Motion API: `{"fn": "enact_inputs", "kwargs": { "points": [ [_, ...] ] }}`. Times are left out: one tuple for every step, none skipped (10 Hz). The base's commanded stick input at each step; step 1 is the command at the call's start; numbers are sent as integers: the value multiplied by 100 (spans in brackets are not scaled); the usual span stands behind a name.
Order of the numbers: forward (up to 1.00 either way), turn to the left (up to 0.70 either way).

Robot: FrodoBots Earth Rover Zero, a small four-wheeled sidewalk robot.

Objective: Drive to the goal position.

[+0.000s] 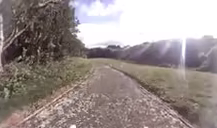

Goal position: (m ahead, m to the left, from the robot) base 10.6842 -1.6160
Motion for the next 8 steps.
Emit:
{"fn": "enact_inputs", "kwargs": {
  "points": [
    [70,1],
    [70,0],
    [70,1],
    [70,1],
    [70,0],
    [70,0],
    [70,1],
    [70,2]
  ]
}}
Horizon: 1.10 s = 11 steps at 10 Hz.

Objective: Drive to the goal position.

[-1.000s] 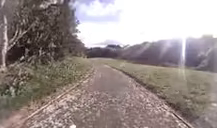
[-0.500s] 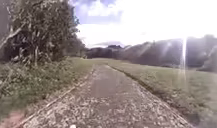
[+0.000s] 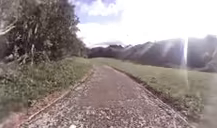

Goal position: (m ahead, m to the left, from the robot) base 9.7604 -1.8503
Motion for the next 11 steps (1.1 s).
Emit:
{"fn": "enact_inputs", "kwargs": {
  "points": [
    [70,1],
    [70,1],
    [70,0],
    [70,1],
    [70,1],
    [70,0],
    [70,-4],
    [70,-14],
    [70,-31],
    [70,-10],
    [70,0]
  ]
}}
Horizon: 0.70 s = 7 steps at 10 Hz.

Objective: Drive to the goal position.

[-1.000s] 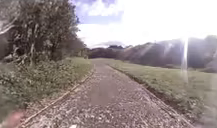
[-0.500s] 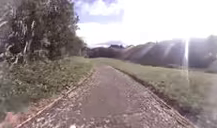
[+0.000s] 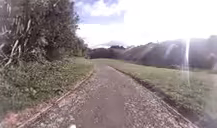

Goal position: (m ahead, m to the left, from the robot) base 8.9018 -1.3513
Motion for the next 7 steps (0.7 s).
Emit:
{"fn": "enact_inputs", "kwargs": {
  "points": [
    [70,0],
    [70,0],
    [70,0],
    [70,0],
    [70,0],
    [70,0],
    [70,0]
  ]
}}
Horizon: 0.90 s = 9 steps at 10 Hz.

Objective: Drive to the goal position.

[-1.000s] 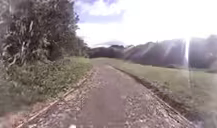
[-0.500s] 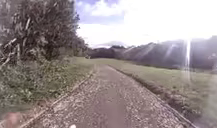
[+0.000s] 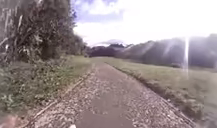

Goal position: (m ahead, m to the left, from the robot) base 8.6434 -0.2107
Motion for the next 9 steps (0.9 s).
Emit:
{"fn": "enact_inputs", "kwargs": {
  "points": [
    [70,0],
    [70,0],
    [70,0],
    [70,0],
    [70,0],
    [70,0],
    [70,0],
    [70,-3],
    [70,-16]
  ]
}}
